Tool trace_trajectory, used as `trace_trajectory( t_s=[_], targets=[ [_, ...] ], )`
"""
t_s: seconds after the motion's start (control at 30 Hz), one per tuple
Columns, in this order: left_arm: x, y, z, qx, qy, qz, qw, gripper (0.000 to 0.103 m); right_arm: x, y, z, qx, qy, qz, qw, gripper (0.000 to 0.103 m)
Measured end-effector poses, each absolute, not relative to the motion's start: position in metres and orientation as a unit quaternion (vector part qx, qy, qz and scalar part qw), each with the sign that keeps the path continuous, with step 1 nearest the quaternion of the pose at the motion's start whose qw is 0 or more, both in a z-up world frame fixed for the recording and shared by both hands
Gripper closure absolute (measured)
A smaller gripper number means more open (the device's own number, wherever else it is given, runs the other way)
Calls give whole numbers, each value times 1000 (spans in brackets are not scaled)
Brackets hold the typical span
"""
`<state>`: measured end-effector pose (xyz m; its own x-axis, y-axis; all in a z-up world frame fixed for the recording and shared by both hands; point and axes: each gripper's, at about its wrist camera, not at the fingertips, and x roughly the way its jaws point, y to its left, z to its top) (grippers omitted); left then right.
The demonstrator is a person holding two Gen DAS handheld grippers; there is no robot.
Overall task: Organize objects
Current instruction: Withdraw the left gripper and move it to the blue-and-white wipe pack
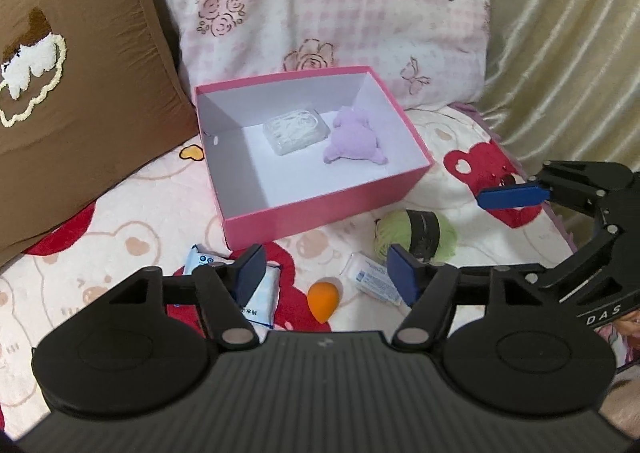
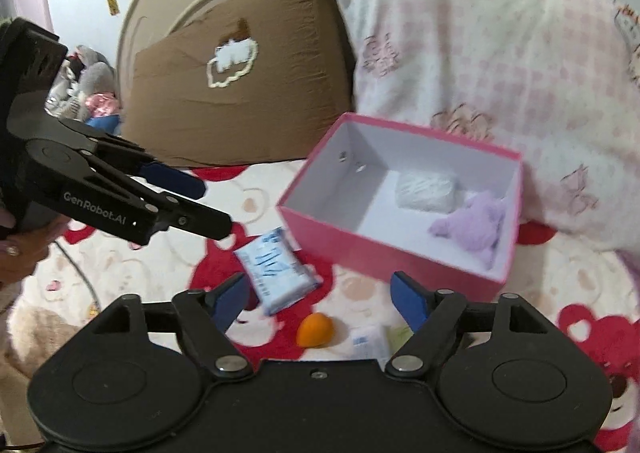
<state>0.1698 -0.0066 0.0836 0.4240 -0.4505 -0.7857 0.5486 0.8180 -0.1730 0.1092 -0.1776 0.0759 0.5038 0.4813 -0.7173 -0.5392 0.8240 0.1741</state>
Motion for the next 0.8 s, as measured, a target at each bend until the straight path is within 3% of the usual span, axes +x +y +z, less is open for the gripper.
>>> trace_trajectory(
  t_s=[0.47,0.8],
  targets=[
    [159,17,47,16,443,-324,836,20,89,-137,50,-81,389,343,851,18],
    [163,36,19,-6,438,-319,840,17,91,-111,26,-95,382,353,849,18]
  ],
)
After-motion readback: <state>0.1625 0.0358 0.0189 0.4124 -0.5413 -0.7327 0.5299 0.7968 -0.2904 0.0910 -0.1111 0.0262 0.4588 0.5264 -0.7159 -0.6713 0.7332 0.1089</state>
